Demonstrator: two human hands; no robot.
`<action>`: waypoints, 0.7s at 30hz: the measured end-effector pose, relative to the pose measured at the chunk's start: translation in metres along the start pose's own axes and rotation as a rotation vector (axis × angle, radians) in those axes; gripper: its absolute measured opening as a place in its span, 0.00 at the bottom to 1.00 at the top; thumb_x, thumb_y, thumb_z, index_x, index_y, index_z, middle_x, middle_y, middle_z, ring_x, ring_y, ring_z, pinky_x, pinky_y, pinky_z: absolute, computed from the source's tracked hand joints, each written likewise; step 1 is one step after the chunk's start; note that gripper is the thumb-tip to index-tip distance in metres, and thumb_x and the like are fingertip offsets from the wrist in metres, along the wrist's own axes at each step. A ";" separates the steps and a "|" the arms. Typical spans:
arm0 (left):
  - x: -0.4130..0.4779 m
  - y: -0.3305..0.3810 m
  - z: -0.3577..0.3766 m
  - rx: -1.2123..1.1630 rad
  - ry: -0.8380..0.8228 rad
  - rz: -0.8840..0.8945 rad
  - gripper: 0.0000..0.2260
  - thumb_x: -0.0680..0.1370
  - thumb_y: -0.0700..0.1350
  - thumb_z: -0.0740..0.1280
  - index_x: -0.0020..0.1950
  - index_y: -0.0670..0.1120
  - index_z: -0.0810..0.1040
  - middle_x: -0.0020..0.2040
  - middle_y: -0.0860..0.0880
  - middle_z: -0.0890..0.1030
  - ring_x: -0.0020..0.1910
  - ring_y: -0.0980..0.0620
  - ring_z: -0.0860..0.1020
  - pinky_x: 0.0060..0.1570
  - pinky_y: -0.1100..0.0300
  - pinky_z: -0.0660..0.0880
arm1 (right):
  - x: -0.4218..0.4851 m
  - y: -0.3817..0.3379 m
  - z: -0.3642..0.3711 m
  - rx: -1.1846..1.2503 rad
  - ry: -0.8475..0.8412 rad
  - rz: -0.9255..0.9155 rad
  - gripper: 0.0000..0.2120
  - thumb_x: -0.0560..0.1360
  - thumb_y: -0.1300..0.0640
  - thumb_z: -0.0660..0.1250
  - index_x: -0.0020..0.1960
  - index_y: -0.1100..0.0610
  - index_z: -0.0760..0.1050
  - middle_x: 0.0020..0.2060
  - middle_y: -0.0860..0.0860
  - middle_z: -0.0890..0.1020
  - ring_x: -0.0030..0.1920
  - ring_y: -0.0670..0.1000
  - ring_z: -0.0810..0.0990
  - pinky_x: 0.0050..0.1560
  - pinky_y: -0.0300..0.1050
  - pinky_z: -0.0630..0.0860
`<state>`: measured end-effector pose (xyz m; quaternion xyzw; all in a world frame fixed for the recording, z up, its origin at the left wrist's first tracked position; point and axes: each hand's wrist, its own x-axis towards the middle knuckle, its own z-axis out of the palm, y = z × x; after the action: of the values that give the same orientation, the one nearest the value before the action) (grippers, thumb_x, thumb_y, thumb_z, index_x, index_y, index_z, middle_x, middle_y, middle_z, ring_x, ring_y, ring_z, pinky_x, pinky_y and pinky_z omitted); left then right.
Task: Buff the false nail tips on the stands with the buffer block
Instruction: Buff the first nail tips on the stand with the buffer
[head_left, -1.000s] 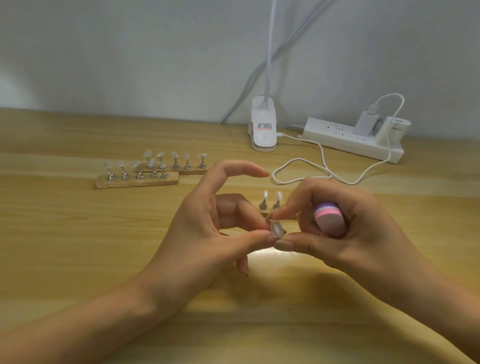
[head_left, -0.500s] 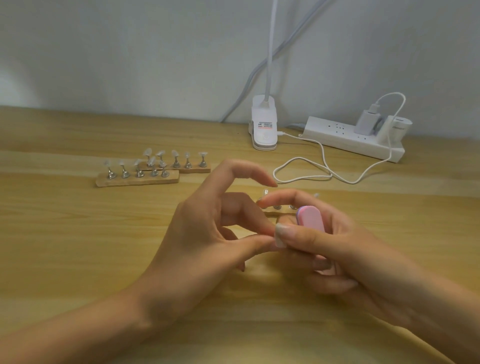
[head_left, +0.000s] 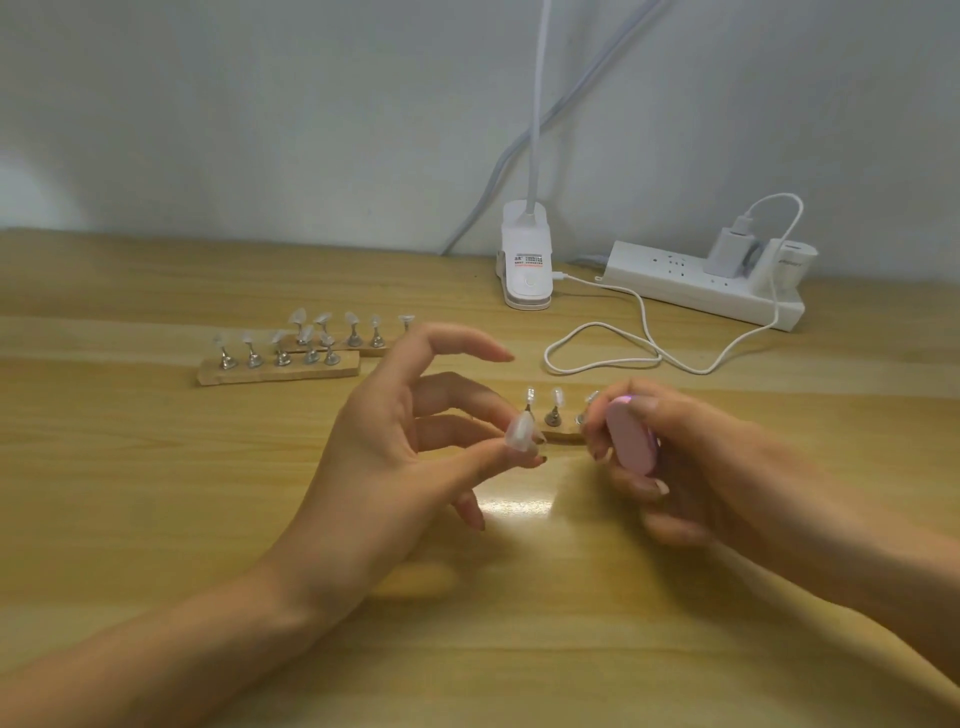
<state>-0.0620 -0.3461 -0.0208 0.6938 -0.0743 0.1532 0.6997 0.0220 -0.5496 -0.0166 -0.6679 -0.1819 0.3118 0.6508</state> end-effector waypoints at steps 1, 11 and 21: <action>0.000 -0.001 0.000 -0.018 -0.008 -0.013 0.20 0.68 0.43 0.79 0.56 0.54 0.77 0.40 0.45 0.84 0.42 0.44 0.86 0.24 0.61 0.74 | 0.000 -0.001 -0.002 -0.139 0.034 -0.088 0.09 0.80 0.49 0.65 0.48 0.51 0.82 0.43 0.52 0.74 0.34 0.47 0.74 0.24 0.38 0.71; -0.001 -0.004 0.006 0.027 -0.060 -0.016 0.24 0.67 0.43 0.80 0.58 0.57 0.77 0.34 0.48 0.83 0.39 0.53 0.84 0.26 0.60 0.77 | -0.016 -0.017 0.023 -0.662 0.171 -0.732 0.11 0.72 0.49 0.74 0.53 0.48 0.79 0.48 0.45 0.82 0.51 0.51 0.84 0.42 0.44 0.83; -0.001 -0.005 0.005 0.049 -0.048 0.010 0.22 0.67 0.41 0.79 0.55 0.56 0.76 0.33 0.49 0.81 0.31 0.56 0.80 0.24 0.60 0.74 | -0.012 -0.018 0.029 -0.690 0.091 -0.731 0.09 0.68 0.50 0.75 0.47 0.48 0.81 0.45 0.45 0.79 0.48 0.51 0.81 0.41 0.42 0.81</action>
<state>-0.0604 -0.3515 -0.0253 0.7140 -0.0908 0.1417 0.6796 -0.0032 -0.5343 0.0040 -0.7497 -0.4677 -0.0443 0.4661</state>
